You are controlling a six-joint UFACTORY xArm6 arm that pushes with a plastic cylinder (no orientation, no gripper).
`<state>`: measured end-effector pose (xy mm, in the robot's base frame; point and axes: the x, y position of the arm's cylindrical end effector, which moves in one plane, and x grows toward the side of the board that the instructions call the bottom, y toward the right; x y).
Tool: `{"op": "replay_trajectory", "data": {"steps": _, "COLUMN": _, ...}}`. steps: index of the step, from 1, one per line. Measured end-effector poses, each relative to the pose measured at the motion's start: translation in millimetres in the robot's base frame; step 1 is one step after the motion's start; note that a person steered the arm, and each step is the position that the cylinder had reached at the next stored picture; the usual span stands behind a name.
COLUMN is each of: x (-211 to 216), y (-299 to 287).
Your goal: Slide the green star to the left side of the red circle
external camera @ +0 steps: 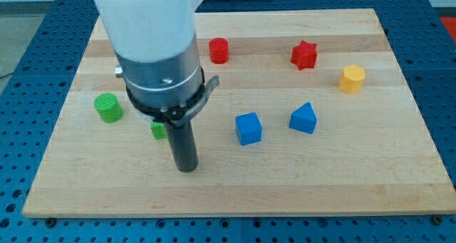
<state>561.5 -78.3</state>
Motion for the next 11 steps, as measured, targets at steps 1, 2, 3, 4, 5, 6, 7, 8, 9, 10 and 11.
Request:
{"op": "replay_trajectory", "data": {"steps": 1, "x": -6.6, "y": -18.0}}
{"op": "replay_trajectory", "data": {"steps": 2, "x": -24.7, "y": -45.5}}
{"op": "replay_trajectory", "data": {"steps": 3, "x": -43.8, "y": -54.4}}
{"op": "replay_trajectory", "data": {"steps": 4, "x": -81.6, "y": -47.9}}
{"op": "replay_trajectory", "data": {"steps": 5, "x": -120.2, "y": -27.7}}
{"op": "replay_trajectory", "data": {"steps": 6, "x": -160.7, "y": -20.7}}
{"op": "replay_trajectory", "data": {"steps": 7, "x": -177.5, "y": -21.2}}
{"op": "replay_trajectory", "data": {"steps": 8, "x": -147.3, "y": -23.3}}
{"op": "replay_trajectory", "data": {"steps": 9, "x": -143.5, "y": 2.1}}
{"op": "replay_trajectory", "data": {"steps": 10, "x": -160.9, "y": 14.7}}
{"op": "replay_trajectory", "data": {"steps": 11, "x": -194.1, "y": -2.8}}
